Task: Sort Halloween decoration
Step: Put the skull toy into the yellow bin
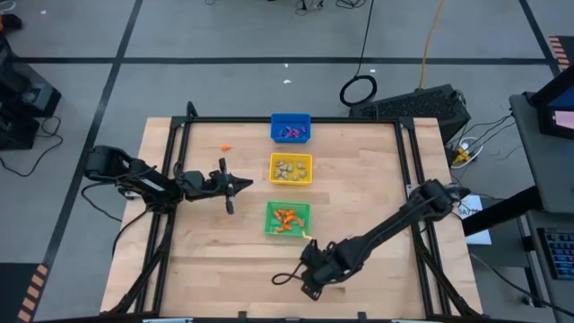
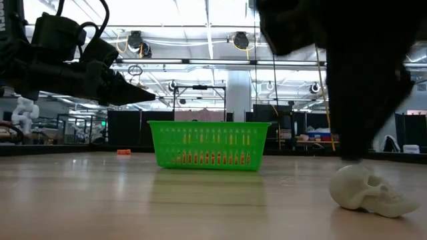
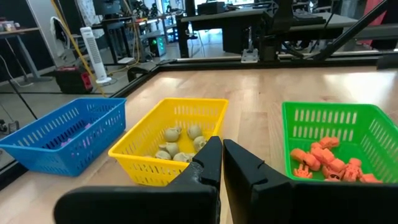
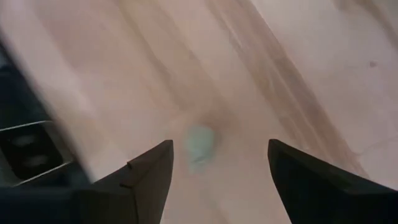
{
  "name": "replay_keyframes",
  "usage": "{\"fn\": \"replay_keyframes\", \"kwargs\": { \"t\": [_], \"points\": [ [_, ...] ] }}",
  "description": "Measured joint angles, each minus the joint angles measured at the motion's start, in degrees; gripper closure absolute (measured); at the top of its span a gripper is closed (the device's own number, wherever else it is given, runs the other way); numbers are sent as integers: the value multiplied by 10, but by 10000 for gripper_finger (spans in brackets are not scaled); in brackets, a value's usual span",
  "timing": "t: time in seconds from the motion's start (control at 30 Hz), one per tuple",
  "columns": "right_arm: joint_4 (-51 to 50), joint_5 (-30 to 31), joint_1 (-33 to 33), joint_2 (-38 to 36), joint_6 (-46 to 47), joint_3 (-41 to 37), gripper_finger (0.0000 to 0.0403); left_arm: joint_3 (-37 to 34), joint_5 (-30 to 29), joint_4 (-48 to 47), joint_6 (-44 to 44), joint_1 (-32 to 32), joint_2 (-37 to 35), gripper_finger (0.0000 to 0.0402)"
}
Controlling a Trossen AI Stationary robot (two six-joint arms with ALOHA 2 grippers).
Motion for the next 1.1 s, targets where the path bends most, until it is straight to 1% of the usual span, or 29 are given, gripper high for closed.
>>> {"fn": "replay_keyframes", "kwargs": {
  "t": [0.17,0.33,0.43,0.7,1.0,1.1],
  "points": [
    [52,2,6,39,14,0,154,0,0,0,0,0,0,387],
    [65,7,16,47,29,1,163,0,4,-4,-13,-1,0,387],
    [64,9,18,48,30,1,186,0,4,-11,-30,-1,0,387],
    [55,9,28,49,20,1,260,0,4,-13,-31,-11,0,387],
    [53,2,29,50,-13,0,306,0,2,-13,-31,-23,0,387],
    [52,0,28,50,-34,0,322,0,1,-13,-46,-23,0,387]
  ]
}}
